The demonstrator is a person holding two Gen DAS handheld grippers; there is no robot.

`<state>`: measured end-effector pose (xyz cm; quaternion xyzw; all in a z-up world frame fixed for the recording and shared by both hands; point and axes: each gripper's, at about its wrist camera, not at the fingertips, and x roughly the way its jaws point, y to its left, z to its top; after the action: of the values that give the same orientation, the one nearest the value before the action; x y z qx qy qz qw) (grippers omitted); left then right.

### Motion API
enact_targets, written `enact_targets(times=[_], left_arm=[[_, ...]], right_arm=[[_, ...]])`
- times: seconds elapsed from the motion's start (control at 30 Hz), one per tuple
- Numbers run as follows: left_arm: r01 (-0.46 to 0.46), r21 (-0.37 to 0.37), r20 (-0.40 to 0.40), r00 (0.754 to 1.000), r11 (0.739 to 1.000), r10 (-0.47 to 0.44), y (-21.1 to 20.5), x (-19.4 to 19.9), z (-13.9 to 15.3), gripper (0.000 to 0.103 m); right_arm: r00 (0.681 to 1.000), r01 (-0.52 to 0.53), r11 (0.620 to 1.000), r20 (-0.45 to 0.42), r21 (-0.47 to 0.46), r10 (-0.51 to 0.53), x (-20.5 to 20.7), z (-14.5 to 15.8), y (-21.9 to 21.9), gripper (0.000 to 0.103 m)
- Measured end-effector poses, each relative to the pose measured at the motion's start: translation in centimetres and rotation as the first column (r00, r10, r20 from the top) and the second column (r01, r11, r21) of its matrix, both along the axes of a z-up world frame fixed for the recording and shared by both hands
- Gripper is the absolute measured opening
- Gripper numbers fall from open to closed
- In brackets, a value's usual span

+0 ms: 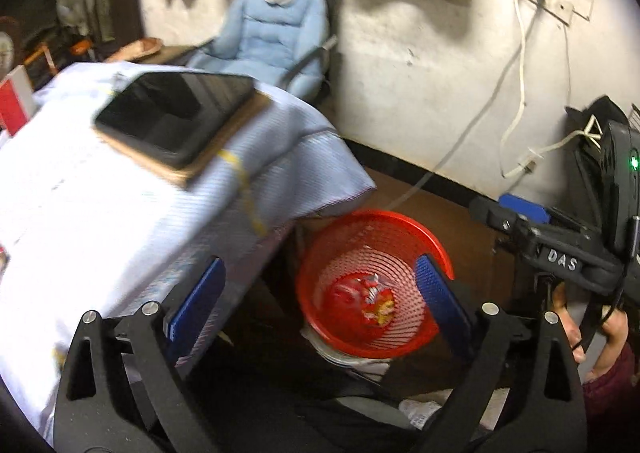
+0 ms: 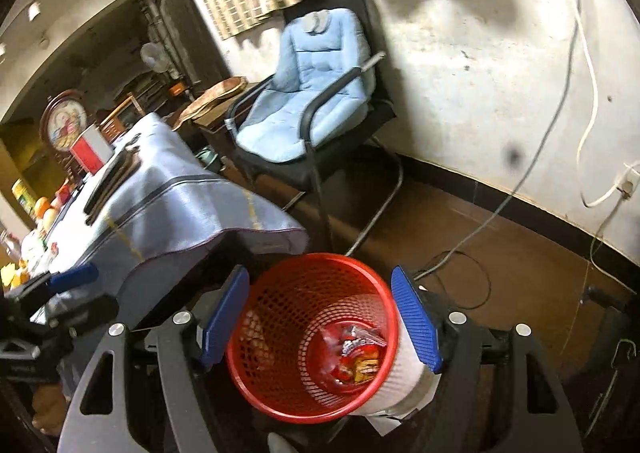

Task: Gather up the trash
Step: 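Carry both items to the red wastebasket and open both grippers over it, then move both tools back over the table toward the remaining trash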

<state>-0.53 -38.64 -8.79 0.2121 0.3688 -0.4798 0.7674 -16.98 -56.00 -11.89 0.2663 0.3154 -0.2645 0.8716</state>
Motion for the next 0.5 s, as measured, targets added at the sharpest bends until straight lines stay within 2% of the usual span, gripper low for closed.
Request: enact_targets(times=[0.27, 0.4, 0.5], left_arm=[[-0.098, -0.078, 0.099, 0.989, 0.992, 0.106, 4.9, 0.1, 3.1, 0.093], [-0.164, -0.117, 0.166, 0.969, 0.98, 0.182, 7.8, 0.0, 4.5, 0.095], [-0.212, -0.143, 0.181, 0.955, 0.967, 0.236, 10.0, 0.3, 5.2, 0.096]], right_arm=[[0.995, -0.09, 0.993, 0.032, -0.073, 0.093, 1.1, 3.2, 3.9, 0.08], [0.987, -0.145, 0.985, 0.053, -0.098, 0.15, 1.9, 5.0, 6.0, 0.083], [0.979, -0.186, 0.975, 0.06, -0.121, 0.194, 2.5, 6.2, 7.8, 0.084]])
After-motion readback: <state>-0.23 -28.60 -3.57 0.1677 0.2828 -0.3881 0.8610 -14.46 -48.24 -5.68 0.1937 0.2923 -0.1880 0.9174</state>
